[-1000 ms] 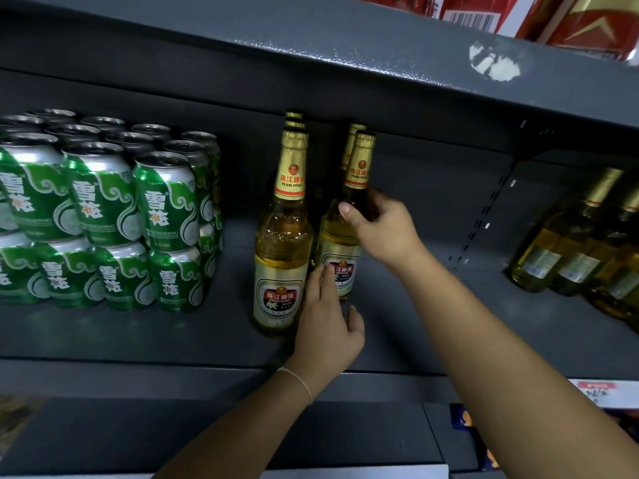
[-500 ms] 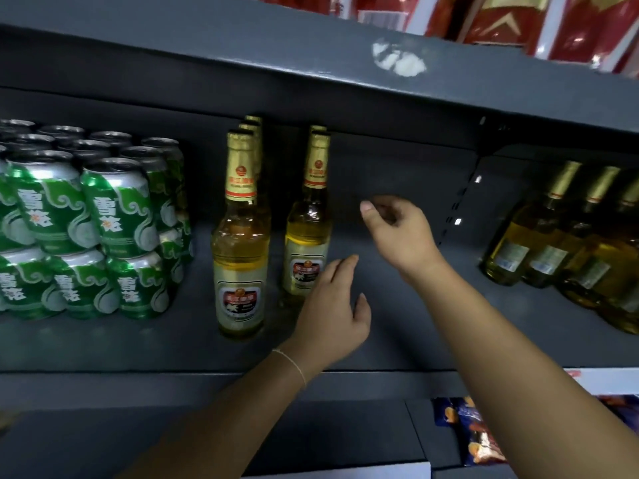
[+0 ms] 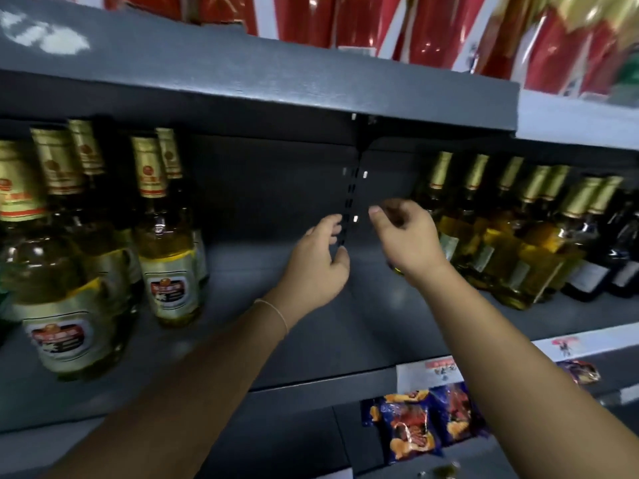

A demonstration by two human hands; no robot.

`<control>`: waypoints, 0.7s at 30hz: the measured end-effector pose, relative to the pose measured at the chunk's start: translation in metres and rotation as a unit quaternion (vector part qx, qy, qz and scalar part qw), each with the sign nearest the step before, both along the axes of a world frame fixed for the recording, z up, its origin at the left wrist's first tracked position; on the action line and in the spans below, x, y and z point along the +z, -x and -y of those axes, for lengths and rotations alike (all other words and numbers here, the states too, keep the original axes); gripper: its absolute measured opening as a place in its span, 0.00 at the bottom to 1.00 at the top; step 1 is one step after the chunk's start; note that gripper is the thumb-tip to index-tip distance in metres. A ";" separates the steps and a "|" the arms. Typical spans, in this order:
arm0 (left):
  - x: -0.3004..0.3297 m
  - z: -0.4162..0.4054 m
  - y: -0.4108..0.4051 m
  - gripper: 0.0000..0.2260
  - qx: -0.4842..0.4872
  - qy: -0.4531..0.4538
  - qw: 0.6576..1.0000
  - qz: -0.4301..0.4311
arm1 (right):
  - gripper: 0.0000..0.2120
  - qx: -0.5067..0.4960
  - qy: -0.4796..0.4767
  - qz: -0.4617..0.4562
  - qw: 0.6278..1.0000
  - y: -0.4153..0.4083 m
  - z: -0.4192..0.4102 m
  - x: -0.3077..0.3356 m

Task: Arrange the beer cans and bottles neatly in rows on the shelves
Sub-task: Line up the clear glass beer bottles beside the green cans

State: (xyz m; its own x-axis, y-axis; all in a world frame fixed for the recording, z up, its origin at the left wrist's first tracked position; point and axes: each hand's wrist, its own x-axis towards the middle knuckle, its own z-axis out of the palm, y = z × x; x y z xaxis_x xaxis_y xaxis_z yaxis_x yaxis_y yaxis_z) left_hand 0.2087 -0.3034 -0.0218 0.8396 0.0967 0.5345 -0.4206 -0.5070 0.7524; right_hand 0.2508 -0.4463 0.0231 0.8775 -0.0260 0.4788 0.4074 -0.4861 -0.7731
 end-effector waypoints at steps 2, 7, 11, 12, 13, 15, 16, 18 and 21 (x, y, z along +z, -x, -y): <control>0.002 0.017 -0.014 0.22 -0.004 0.005 1.000 -0.004 | 0.19 -0.012 0.002 0.003 1.000 -0.009 0.021 0.001; 0.008 0.050 -0.044 0.22 -0.014 -0.013 0.999 -0.034 | 0.16 -0.031 0.005 0.001 1.000 -0.039 0.068 0.002; 0.014 0.073 -0.064 0.23 -0.005 -0.035 0.998 -0.049 | 0.14 -0.050 0.005 -0.009 0.999 -0.065 0.097 0.003; 0.016 0.077 -0.068 0.23 -0.001 -0.037 0.998 -0.052 | 0.14 -0.055 0.015 -0.008 0.998 -0.073 0.102 0.003; 0.016 0.081 -0.073 0.23 0.003 -0.040 0.998 -0.056 | 0.15 -0.059 0.030 -0.006 0.998 -0.082 0.107 0.004; 0.016 0.086 -0.080 0.24 0.009 -0.047 0.997 -0.063 | 0.16 -0.060 0.083 -0.005 0.995 -0.101 0.113 0.006; 0.016 0.088 -0.082 0.24 0.011 -0.052 0.996 -0.065 | 0.16 -0.056 0.112 -0.008 0.992 -0.111 0.114 0.006; 0.013 0.090 -0.088 0.24 0.018 -0.060 0.996 -0.071 | 0.16 -0.048 0.127 -0.031 0.990 -0.129 0.115 0.008; 0.010 0.090 -0.092 0.24 0.024 -0.069 0.994 -0.076 | 0.20 -0.042 0.100 -0.063 0.992 -0.150 0.114 0.010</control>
